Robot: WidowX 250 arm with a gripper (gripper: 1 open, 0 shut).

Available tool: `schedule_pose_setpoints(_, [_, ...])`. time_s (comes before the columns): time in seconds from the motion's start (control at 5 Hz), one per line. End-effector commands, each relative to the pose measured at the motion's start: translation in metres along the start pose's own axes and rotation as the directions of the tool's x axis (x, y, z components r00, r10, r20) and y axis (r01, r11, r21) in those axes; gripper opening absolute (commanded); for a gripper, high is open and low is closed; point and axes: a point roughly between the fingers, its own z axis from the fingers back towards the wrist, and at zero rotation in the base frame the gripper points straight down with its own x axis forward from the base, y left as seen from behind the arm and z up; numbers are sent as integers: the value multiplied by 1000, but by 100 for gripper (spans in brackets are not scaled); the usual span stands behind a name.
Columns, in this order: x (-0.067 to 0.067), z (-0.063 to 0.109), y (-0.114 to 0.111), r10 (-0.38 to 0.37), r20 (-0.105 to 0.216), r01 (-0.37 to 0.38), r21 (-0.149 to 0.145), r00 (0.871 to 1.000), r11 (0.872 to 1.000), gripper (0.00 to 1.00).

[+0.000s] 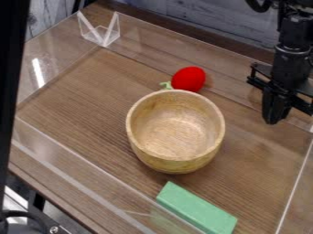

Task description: Move the red fruit to the left side of the table

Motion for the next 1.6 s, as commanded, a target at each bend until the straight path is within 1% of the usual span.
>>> schedule_pose_setpoints(0.0, [6, 19, 11, -19, 35, 19, 9, 999, 1000, 100])
schedule_pose_setpoints(0.2, [4, 22, 23, -33, 22, 33, 10, 999, 999, 100])
schedule_pose_setpoints(0.4, [1, 21, 42, 11, 16, -11, 10, 1000, 1000, 100])
schedule_pose_setpoints(0.6, [-4, 26, 78, 91, 24, -91, 24, 996, 996, 100])
schedule_pose_setpoints(0.8, [-10, 32, 109, 189, 35, -190, 22, 981, 982, 100])
schedule_pose_setpoints(1.0, [-20, 35, 129, 258, 32, -259, 26, 966, 966, 100])
schedule_pose_setpoints(1.2, [-22, 36, 139, 309, 25, -309, 36, 951, 950, 100])
schedule_pose_setpoints(1.4, [-32, 31, 155, 371, 14, -371, 40, 929, 928, 100])
